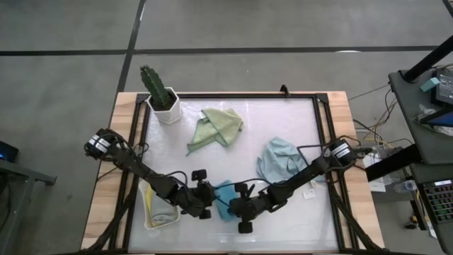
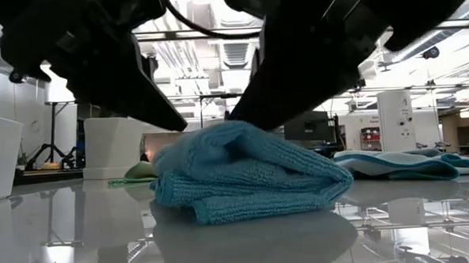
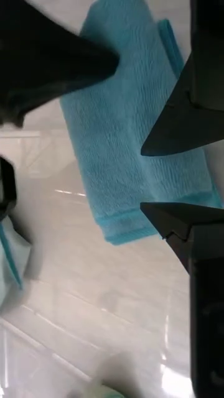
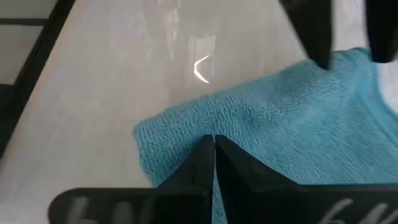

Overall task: Fold microfiber towels
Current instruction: Fold the blue microfiber towel

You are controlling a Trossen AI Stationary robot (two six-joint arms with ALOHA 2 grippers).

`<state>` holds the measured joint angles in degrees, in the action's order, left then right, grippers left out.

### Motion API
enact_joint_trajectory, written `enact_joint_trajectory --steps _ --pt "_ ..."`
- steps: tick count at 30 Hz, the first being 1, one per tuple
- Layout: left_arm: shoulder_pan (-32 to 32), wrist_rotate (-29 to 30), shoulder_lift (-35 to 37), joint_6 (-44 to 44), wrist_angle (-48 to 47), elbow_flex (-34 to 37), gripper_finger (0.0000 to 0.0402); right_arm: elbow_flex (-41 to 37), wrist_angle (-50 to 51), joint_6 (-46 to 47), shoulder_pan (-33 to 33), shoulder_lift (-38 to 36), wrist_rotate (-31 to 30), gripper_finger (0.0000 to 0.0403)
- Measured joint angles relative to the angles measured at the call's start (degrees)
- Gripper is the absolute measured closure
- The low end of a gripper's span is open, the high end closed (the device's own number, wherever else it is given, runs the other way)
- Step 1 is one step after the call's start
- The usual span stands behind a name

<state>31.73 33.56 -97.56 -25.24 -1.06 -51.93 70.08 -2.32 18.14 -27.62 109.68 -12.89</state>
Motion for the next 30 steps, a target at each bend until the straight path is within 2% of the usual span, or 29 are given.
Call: enact_joint_trajectory --steps 7,14,19,30 --pt "-0.86 0.06 0.00 -4.33 -0.02 2.76 0.0286 2.14 -5.00 -5.01 0.15 6.31 0.89 0.0394" --pt "-1.58 0.04 0.00 -4.49 -0.04 3.88 0.0286 5.31 -6.39 -6.26 0.24 10.23 0.83 0.0394" --pt "-1.73 0.04 0.36 -4.45 -0.24 3.96 0.0286 5.46 -5.78 -6.60 0.24 10.00 0.91 0.0394" --pt "0.94 -0.14 7.90 -3.96 -0.01 2.96 0.0286 5.25 -3.91 -9.30 -0.03 4.97 -0.56 0.0394"
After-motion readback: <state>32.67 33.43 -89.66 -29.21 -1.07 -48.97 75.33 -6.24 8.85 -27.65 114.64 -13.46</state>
